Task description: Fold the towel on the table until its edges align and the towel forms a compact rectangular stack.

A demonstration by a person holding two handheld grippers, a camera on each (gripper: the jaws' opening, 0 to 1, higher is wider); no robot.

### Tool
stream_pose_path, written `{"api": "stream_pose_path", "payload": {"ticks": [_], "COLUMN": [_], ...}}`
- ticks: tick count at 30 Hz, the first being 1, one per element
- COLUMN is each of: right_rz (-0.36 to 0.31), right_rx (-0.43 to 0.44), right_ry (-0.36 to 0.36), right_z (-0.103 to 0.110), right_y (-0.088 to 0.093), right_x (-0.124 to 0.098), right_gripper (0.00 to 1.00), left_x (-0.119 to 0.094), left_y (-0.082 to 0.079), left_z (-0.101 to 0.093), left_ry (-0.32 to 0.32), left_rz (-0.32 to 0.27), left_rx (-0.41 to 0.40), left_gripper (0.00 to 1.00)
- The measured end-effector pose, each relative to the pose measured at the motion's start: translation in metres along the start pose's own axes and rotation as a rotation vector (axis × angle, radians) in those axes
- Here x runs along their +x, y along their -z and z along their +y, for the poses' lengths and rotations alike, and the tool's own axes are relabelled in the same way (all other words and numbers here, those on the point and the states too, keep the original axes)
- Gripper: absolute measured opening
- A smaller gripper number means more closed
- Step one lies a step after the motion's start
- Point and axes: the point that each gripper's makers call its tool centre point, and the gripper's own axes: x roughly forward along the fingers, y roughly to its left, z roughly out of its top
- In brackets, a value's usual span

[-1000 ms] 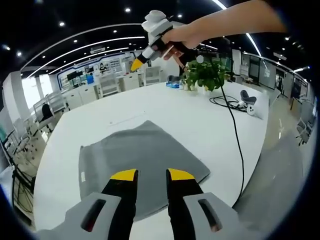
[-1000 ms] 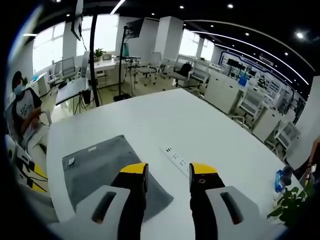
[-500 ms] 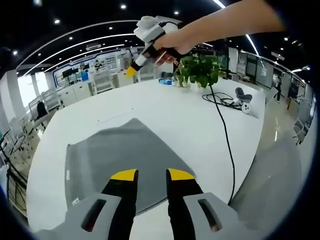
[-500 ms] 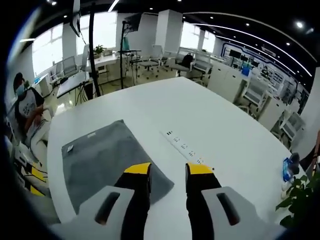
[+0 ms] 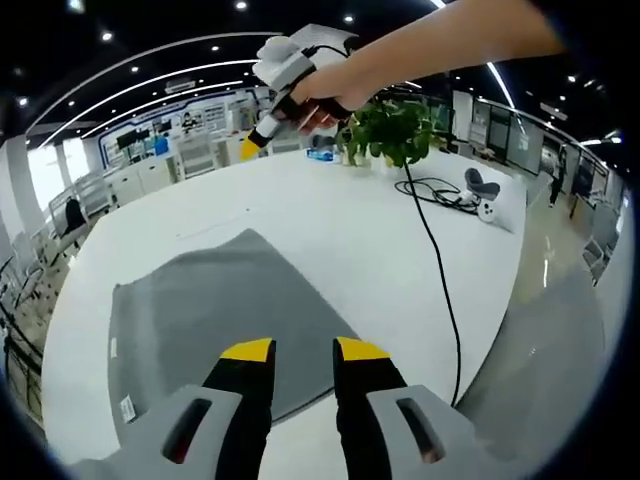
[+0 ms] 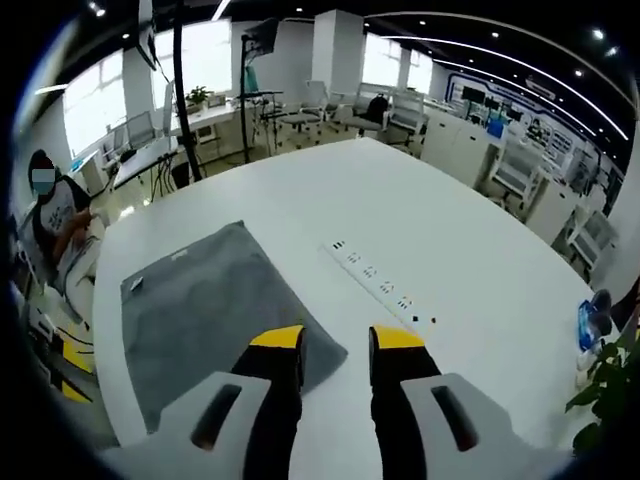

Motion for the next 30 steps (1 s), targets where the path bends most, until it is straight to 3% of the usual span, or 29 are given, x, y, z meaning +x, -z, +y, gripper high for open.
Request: {"api": "stream_pose_path", "payload": {"ticks": [9, 22, 30], "right_rz": [0.031, 0.050, 0.067], "right_rx": [0.009, 0.036, 0.028], "right_ry": [-0.020, -0.043, -0.067], "right_z": [-0.001, -0.002, 0.003], "right_y": [0.029, 0.054, 0.068], "right_x": [0.016, 0.040, 0.061], "right_gripper": [0.23, 0.22, 0.20], "left_x": [0.017, 0.046, 0.061], "left_y": [0.003, 0.021, 0.028], "left_z": [-0.022, -0.044, -0.047], "left_ry": [0.035, 0.084, 0.104], "left_rz": [0.009, 0.057, 0.072], "left_rx": [0.007, 0.022, 0.014], "left_gripper": [0.23, 0.23, 0.23]}}
